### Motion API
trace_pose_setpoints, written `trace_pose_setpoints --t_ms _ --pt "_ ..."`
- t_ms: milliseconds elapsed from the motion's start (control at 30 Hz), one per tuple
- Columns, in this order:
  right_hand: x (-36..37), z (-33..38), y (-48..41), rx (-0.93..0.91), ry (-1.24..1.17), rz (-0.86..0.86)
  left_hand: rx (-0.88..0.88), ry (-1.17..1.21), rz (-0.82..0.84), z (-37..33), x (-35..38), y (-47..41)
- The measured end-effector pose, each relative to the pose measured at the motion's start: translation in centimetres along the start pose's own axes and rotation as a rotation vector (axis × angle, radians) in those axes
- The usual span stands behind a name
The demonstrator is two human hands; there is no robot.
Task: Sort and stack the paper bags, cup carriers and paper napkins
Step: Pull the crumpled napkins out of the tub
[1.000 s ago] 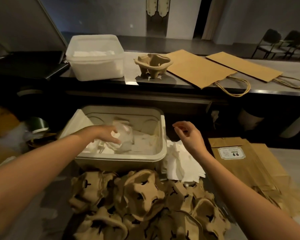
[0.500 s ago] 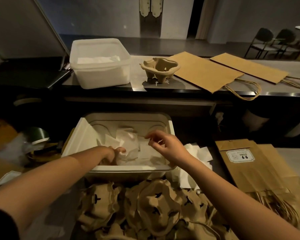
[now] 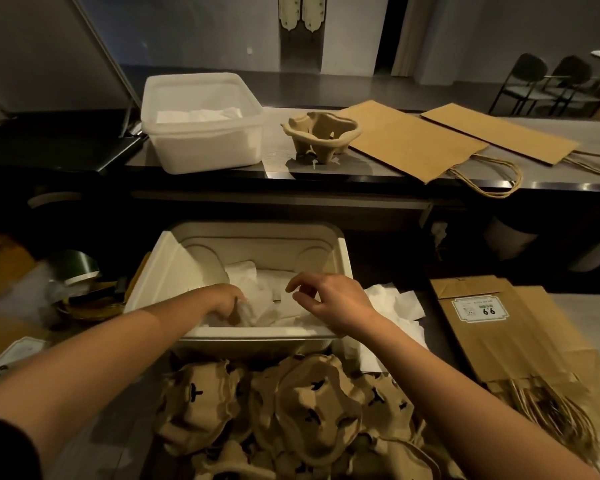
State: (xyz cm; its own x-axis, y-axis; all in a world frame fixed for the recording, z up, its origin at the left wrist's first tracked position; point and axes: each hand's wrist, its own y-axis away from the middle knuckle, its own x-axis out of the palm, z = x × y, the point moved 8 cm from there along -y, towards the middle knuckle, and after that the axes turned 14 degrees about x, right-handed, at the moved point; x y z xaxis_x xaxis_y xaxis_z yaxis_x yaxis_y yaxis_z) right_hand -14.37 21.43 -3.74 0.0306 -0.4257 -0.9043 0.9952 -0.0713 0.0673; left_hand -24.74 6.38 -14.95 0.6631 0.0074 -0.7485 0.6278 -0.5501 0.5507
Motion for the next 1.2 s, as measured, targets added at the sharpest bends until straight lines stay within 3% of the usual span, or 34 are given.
trace_pose_setpoints --t_ms 133,267,500,700,867,1033,1200 --pt "0.0 0.0 0.0 0.012 0.013 0.014 0.033 -0.066 0.103 -1.1 -0.1 1.1" --pt "-0.1 0.4 -0.4 0.028 0.006 0.089 0.069 0.006 0.023 -1.3 -3.4 3.0" --pt "3.0 0.8 -2.5 0.178 0.064 0.423 0.139 0.009 -0.041 -2.3 -9.0 6.3" --pt "8.3 -1.6 -3.3 0.263 0.455 0.673 0.051 -0.194 0.004 -2.7 -10.7 7.4" --pt "9.4 -1.3 -2.4 0.33 0.362 0.892 0.043 -0.198 0.011 -3.1 -10.1 7.3" --pt "9.4 -0.6 -2.1 0.259 0.353 0.832 0.066 -0.202 0.024 -3.8 -10.0 7.0" --pt "6.3 0.1 -3.2 0.298 0.091 0.696 0.081 -0.25 0.006 -4.4 -10.9 7.0"
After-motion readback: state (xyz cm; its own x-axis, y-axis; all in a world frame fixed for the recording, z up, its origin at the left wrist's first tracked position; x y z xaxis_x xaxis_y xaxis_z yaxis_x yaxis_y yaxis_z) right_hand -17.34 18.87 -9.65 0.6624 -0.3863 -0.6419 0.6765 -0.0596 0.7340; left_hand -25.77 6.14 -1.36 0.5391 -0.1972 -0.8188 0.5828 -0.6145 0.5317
